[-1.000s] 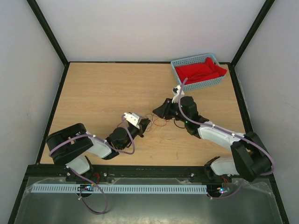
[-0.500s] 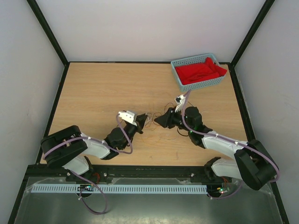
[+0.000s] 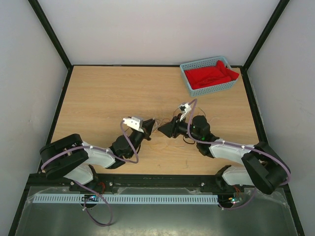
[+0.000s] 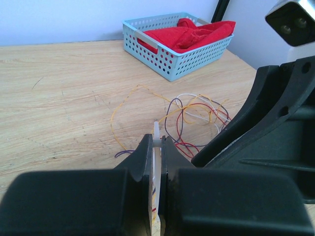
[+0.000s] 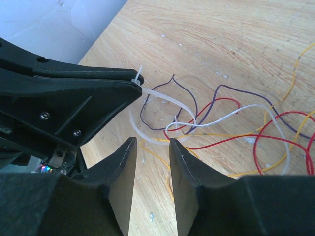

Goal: Zip-tie the wires
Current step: Tie the cable at the center of the board.

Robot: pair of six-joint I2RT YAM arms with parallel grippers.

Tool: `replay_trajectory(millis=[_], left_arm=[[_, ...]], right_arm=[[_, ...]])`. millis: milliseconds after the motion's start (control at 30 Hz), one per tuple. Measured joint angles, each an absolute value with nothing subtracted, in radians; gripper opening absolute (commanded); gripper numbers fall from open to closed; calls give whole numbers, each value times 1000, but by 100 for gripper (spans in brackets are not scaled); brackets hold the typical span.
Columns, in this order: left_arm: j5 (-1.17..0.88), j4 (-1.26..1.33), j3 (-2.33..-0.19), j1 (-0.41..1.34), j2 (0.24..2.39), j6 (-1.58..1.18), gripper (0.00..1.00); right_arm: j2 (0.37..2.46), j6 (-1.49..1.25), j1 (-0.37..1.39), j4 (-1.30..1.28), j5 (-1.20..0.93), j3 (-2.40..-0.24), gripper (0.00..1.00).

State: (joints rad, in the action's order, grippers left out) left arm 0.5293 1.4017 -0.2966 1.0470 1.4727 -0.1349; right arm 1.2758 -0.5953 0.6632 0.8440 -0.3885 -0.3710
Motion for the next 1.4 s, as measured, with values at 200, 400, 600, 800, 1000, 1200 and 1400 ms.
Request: replay_trajectory(millis=[200, 400, 600, 800, 1000, 1200, 1400], left_arm=[[536, 1402, -297, 1047, 1454, -136, 0], [536, 1399, -297, 1047, 1454, -144, 0], [535, 1371, -297, 1047, 1445, -161, 0], [526, 1113, -345, 1039, 1336, -239, 0], [485, 861, -413, 1002, 1198, -318, 0], [445, 760, -412, 982, 1185, -364, 0], [442, 724, -411, 982, 1185, -394, 0]], right_arm=[[1285, -555, 663, 865, -393, -372, 43], [1311, -516, 663, 911, -399, -372, 46], [1314, -370, 663, 941, -376, -372, 50], [1362, -238, 663, 1015, -374, -368, 54], [1398, -159, 663, 1145, -405, -310, 55], [1459, -137, 663, 1292, -474, -281, 52], [1461, -205, 674, 1417, -537, -265, 51]])
